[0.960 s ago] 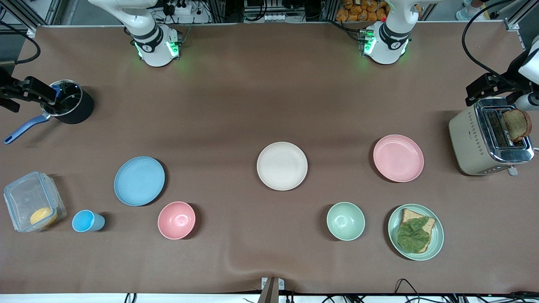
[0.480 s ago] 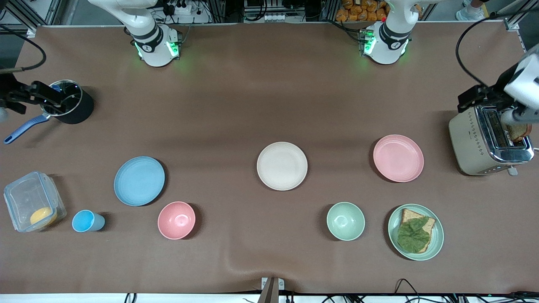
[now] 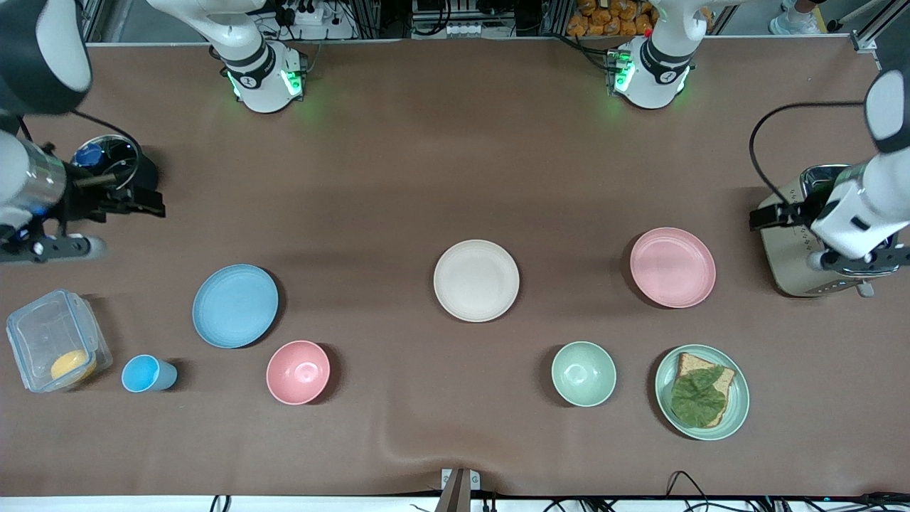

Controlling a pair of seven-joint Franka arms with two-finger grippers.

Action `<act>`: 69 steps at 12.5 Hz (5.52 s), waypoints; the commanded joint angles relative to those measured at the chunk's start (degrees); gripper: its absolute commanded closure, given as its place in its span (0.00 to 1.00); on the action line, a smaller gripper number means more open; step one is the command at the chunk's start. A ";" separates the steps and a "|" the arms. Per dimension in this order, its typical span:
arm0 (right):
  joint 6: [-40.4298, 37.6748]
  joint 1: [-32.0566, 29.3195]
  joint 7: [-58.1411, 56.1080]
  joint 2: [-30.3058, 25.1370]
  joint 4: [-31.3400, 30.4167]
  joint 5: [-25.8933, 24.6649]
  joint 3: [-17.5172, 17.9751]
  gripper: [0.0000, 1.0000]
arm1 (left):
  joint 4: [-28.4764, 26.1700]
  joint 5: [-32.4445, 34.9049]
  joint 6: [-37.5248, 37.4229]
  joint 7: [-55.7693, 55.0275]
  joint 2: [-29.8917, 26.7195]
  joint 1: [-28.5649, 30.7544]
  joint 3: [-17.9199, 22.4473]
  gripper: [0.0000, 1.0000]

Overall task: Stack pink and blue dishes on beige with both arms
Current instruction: 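Reach the right gripper to the blue plate while the left reaches pink, then grasp the blue plate rim with the right gripper while the left grasps pink, then carry the pink plate with the left gripper over the beige plate, then lower the pink plate onto the beige plate while the right gripper lifts blue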

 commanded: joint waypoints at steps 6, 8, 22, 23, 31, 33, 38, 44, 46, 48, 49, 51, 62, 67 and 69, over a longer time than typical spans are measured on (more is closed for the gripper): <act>26.55 -6.06 -1.24 12.84 -12.41 0.27 -0.21 0.00 | -17.60 0.01 23.43 -0.90 0.49 1.58 -0.20 0.00; 39.40 -7.57 -1.15 12.93 -21.12 0.36 -0.12 0.00 | -19.11 0.71 25.73 -0.98 2.33 3.33 -0.28 0.00; 46.31 -9.42 -0.97 22.60 -22.39 0.80 0.06 1.00 | -19.11 0.63 35.59 0.07 18.07 9.40 -0.64 0.19; 46.31 -9.33 -0.89 22.60 -22.39 0.80 0.06 1.00 | -19.11 0.46 35.59 0.07 18.42 9.32 -0.72 0.32; 43.68 -8.19 -3.00 18.83 -21.42 0.27 0.32 1.00 | -18.85 -0.16 35.59 -0.63 18.51 9.05 -0.81 0.81; 42.18 -8.01 -3.26 17.68 -20.90 0.27 0.32 1.00 | -18.76 -0.33 35.59 -0.81 18.08 8.79 -0.90 1.00; 33.41 -5.91 -2.91 13.11 -17.04 0.79 0.50 1.00 | -16.84 -3.40 30.07 -2.90 11.50 8.79 -7.30 1.00; 26.62 0.41 2.95 13.63 -10.88 6.50 0.94 1.00 | -8.30 -7.81 16.95 -16.25 9.46 8.00 -22.23 1.00; 26.97 2.97 7.28 14.07 -10.87 11.76 0.85 1.00 | -7.26 -7.19 17.83 -21.00 12.00 2.67 -23.75 1.00; 27.67 2.63 7.46 14.77 -10.87 12.48 0.85 1.00 | -6.46 -7.02 21.15 -26.88 14.99 -3.83 -23.40 1.00; 27.94 2.02 6.77 15.04 -10.79 12.49 0.85 1.00 | -6.37 -7.02 23.61 -29.96 16.48 -5.52 -23.40 1.00; 27.85 1.22 6.59 15.04 -10.79 12.49 0.85 1.00 | -5.67 -7.02 26.61 -33.49 19.47 -8.16 -23.40 1.00; 27.76 1.57 7.55 15.48 -10.87 16.16 0.76 1.00 | -2.68 -5.88 32.77 -39.04 27.04 -13.88 -21.57 1.00; 27.76 3.41 10.71 16.01 -10.87 21.44 0.85 1.00 | -0.40 -4.91 33.56 -39.92 29.23 -15.47 -20.24 1.00; 27.85 4.90 13.43 16.10 -11.05 23.38 0.85 1.00 | -0.13 -4.91 33.65 -40.01 29.94 -15.47 -20.15 1.00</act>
